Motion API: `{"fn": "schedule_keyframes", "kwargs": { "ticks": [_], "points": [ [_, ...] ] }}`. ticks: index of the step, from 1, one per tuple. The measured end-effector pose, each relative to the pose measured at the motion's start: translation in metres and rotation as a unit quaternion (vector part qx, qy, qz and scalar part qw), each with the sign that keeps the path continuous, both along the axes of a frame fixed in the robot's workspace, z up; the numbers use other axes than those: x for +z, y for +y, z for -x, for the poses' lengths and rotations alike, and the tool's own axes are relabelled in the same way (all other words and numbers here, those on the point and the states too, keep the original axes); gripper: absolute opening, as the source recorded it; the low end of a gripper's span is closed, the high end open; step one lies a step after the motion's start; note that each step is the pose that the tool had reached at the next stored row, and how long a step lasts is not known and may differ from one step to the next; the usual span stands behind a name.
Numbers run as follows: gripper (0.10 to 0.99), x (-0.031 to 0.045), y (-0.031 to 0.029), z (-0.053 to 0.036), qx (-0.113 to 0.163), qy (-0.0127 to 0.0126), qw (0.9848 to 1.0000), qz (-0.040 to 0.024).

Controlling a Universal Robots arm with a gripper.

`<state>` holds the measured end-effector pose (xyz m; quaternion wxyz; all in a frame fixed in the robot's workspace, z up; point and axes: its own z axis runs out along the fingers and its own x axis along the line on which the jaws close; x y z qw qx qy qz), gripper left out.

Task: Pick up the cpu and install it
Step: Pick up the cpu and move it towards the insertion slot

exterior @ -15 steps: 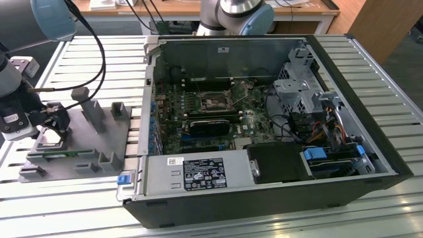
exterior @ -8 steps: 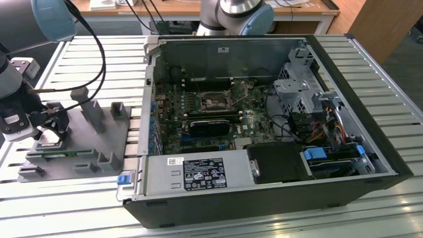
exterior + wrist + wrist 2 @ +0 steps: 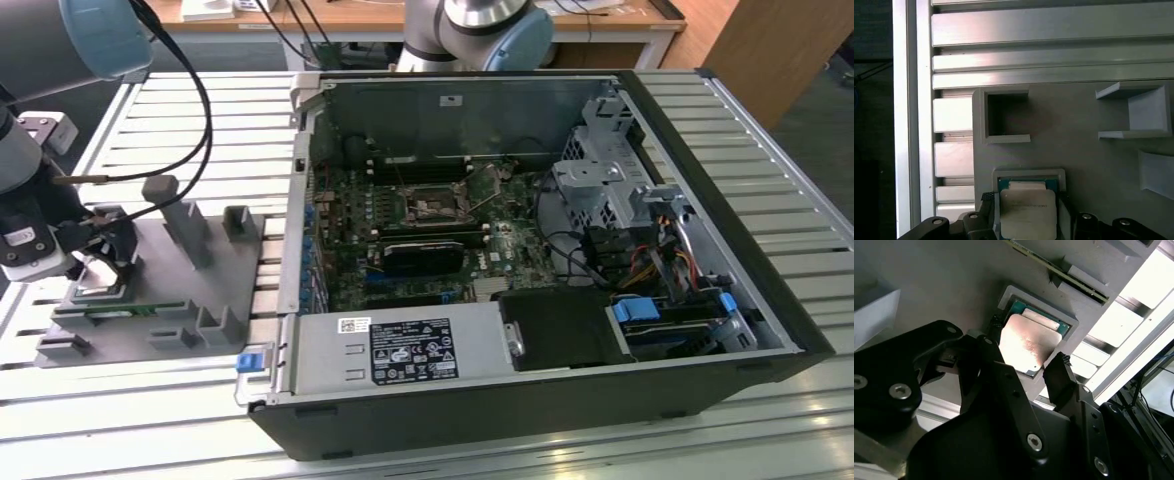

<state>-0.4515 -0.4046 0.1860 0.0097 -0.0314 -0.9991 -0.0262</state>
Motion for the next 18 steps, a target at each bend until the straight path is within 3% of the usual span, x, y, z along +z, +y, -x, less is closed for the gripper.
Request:
{"fn": "schedule_keyframes", "kwargs": {
  "ticks": [7, 8, 9, 13, 17, 18],
  "points": [
    [0.624, -0.0024, 0.0000, 0.0002, 0.000, -0.0005, 1.0000, 0.0004],
    [0.624, -0.0027, 0.0001, 0.0006, 0.000, -0.0022, 1.0000, 0.0003],
    [0.682, -0.0026, 0.0001, 0.0012, 0.000, -0.0039, 1.0000, 0.0003],
    [0.682, -0.0028, 0.0000, 0.0040, 0.000, -0.0112, 0.9999, 0.0003],
    [0.667, -0.0029, 0.0000, 0.0039, 0.000, -0.0117, 0.9999, 0.0003],
    [0.600, -0.0029, 0.0000, 0.0039, 0.000, -0.0117, 0.9999, 0.0003]
  ]
}}
